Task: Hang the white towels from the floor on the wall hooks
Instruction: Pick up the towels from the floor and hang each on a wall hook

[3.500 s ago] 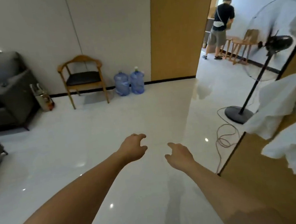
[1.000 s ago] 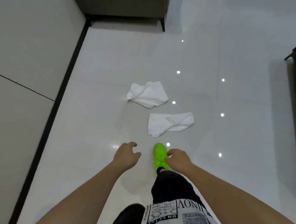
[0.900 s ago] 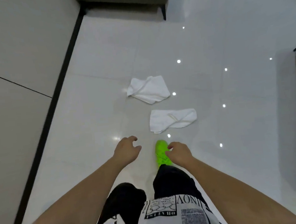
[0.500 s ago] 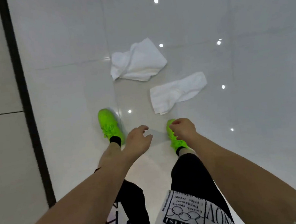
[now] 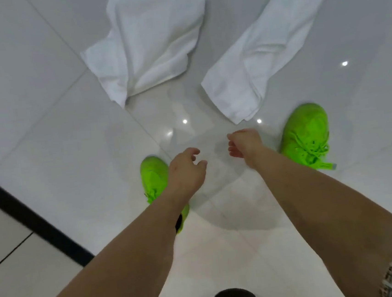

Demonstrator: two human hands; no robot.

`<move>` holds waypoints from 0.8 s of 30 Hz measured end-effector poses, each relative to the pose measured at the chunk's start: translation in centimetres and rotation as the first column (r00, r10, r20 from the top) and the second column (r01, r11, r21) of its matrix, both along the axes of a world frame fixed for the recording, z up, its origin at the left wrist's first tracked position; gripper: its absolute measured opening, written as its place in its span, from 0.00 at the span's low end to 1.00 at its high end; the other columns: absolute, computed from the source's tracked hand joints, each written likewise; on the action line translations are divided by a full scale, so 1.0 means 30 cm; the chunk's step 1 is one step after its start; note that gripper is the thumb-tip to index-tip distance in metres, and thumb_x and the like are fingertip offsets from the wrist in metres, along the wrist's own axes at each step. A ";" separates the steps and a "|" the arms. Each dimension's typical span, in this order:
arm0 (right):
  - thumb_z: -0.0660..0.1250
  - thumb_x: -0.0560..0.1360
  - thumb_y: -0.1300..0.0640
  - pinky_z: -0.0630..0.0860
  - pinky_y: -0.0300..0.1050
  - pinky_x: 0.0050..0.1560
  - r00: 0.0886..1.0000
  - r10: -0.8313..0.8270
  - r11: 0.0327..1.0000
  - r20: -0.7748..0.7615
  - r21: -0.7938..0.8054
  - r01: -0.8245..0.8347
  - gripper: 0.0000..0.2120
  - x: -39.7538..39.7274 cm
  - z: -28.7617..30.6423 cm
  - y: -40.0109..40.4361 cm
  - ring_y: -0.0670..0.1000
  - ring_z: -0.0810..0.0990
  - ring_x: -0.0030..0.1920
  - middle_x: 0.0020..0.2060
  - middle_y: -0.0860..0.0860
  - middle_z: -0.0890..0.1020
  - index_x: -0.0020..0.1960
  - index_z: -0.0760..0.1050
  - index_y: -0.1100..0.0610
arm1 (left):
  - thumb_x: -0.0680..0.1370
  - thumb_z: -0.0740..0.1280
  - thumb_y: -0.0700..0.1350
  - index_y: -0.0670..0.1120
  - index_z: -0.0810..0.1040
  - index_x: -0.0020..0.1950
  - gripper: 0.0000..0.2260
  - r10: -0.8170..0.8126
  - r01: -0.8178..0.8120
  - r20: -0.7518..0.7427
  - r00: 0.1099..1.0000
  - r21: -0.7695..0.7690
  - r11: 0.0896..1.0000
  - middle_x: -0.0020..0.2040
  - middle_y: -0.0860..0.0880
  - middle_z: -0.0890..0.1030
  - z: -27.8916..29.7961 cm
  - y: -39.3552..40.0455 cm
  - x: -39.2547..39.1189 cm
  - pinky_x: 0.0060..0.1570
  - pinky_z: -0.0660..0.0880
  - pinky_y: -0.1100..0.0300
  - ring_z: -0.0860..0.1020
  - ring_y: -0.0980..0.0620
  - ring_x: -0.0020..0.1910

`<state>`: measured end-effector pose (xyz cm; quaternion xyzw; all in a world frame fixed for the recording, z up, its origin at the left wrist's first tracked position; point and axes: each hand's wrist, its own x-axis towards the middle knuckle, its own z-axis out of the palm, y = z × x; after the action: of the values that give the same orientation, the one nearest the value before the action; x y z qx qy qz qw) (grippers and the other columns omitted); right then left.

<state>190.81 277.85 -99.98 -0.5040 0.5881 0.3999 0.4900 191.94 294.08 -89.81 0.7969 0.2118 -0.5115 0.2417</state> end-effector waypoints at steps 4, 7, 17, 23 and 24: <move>0.73 0.72 0.57 0.77 0.46 0.36 0.970 -0.244 0.963 0.019 -0.110 0.244 0.06 0.009 -0.176 0.023 0.52 0.74 0.30 0.33 0.54 0.76 0.44 0.78 0.58 | 0.78 0.67 0.48 0.51 0.77 0.65 0.15 -0.069 0.070 0.029 0.997 -0.037 0.997 0.59 0.49 0.80 -0.172 -0.031 0.045 0.56 0.69 0.63 0.78 0.50 0.56; 0.74 0.71 0.54 0.78 0.45 0.36 0.930 -0.368 0.921 0.017 -0.129 0.367 0.10 0.034 -0.252 0.018 0.51 0.75 0.30 0.34 0.52 0.78 0.48 0.78 0.58 | 0.78 0.68 0.48 0.51 0.77 0.64 0.15 -0.086 0.089 0.057 0.995 -0.052 0.995 0.58 0.50 0.79 -0.239 -0.044 0.074 0.54 0.70 0.63 0.78 0.52 0.54; 0.69 0.75 0.64 0.82 0.46 0.42 0.903 -0.425 0.900 0.063 -0.073 0.429 0.05 0.069 -0.121 -0.056 0.50 0.77 0.31 0.34 0.56 0.79 0.40 0.76 0.61 | 0.77 0.68 0.48 0.51 0.78 0.64 0.15 -0.116 0.116 0.022 0.993 0.008 0.993 0.59 0.49 0.80 -0.106 -0.149 0.117 0.55 0.71 0.60 0.77 0.52 0.57; 0.67 0.69 0.69 0.83 0.49 0.39 0.849 -0.472 0.881 0.238 0.085 0.466 0.06 0.171 0.431 -0.277 0.53 0.77 0.29 0.31 0.57 0.78 0.43 0.74 0.61 | 0.76 0.70 0.46 0.50 0.73 0.69 0.22 -0.250 0.253 0.062 0.966 -0.042 0.967 0.64 0.47 0.76 0.312 -0.428 0.197 0.61 0.73 0.54 0.76 0.48 0.60; 0.66 0.69 0.69 0.81 0.48 0.36 0.836 -0.474 0.879 0.278 0.097 0.466 0.08 0.200 0.538 -0.337 0.52 0.76 0.27 0.30 0.56 0.78 0.45 0.74 0.60 | 0.76 0.70 0.45 0.49 0.70 0.72 0.25 -0.299 0.304 0.095 0.950 -0.047 0.951 0.66 0.46 0.75 0.393 -0.496 0.214 0.63 0.70 0.56 0.74 0.48 0.63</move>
<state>196.80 267.73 -83.84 -0.3916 0.6093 0.1958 0.6611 198.35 279.21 -78.01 0.8335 0.0610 -0.5138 0.1939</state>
